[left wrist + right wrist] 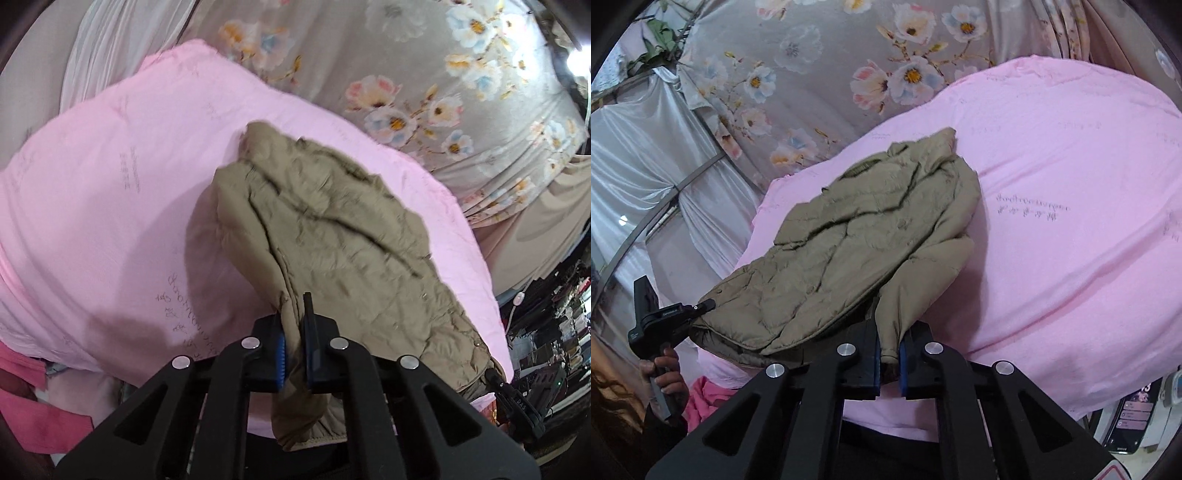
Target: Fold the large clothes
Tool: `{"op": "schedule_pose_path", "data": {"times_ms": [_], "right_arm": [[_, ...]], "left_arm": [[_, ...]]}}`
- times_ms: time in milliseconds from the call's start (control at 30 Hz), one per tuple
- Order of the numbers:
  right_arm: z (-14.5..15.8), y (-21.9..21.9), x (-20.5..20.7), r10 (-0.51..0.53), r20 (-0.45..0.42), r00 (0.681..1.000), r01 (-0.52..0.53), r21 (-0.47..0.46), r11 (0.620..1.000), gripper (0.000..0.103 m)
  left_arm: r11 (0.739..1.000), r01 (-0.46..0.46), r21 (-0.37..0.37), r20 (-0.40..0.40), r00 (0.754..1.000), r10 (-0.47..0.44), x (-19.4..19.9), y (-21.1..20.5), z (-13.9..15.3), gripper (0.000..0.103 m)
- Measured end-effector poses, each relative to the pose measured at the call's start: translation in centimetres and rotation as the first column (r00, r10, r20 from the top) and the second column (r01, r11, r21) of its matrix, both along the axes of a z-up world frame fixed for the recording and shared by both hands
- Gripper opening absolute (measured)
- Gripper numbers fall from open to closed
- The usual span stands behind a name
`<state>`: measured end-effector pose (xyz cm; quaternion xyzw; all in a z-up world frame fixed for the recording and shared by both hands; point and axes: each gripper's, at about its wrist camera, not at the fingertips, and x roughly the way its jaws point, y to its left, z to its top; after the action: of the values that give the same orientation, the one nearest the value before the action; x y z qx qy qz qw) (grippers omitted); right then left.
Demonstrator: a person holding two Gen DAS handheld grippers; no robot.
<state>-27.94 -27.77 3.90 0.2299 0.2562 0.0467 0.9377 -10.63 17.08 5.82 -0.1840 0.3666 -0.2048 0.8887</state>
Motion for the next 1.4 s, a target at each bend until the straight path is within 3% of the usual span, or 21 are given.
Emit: {"op": "schedule_pose_path", "data": {"times_ms": [133, 267, 433, 533, 767, 967, 1200, 1400], "right_arm": [[5.3, 0.6, -1.4, -0.006, 0.139, 0.99, 0.014, -0.06, 0.998, 0.007], [10.5, 0.3, -0.1, 0.0, 0.263, 0.965, 0.029, -0.105, 0.994, 0.006], [14.5, -0.7, 6.2, -0.015, 0.336, 0.942, 0.059, -0.122, 0.991, 0.006], [15.0, -1.6, 11.4, -0.044, 0.331, 0.943, 0.077, -0.086, 0.993, 0.006], [12.0, -3.6, 24.3, -0.136, 0.223, 0.965, 0.143, -0.017, 0.99, 0.006], [6.6, -5.7, 31.8, -0.211, 0.077, 0.975, 0.211, -0.001, 0.977, 0.006], [1.5, -6.4, 35.5, -0.248, -0.029, 0.968, 0.248, -0.022, 0.969, 0.006], [-1.4, -6.1, 37.0, -0.256, -0.084, 0.963, 0.25, -0.071, 0.966, 0.006]], "left_arm": [[0.999, 0.007, -0.032, 0.092, 0.996, -0.004, -1.2, 0.9, 4.0, 0.006], [0.999, 0.012, -0.042, 0.202, 0.979, -0.003, -1.2, 1.2, 8.3, 0.006], [0.999, -0.006, -0.043, 0.31, 0.951, 0.019, 2.9, 0.1, 11.8, 0.007], [0.999, -0.03, -0.033, 0.3, 0.953, 0.039, 7.8, -0.9, 12.0, 0.007], [0.989, -0.111, 0.101, 0.217, 0.972, 0.086, 20.7, -4.4, 7.6, 0.008], [0.969, -0.118, 0.216, 0.123, 0.988, 0.093, 28.4, -7.7, 1.9, 0.009], [0.955, -0.103, 0.277, 0.084, 0.993, 0.082, 31.9, -9.6, -3.6, 0.012], [0.953, -0.101, 0.287, 0.095, 0.992, 0.077, 32.5, -10.3, -6.1, 0.014]]}}
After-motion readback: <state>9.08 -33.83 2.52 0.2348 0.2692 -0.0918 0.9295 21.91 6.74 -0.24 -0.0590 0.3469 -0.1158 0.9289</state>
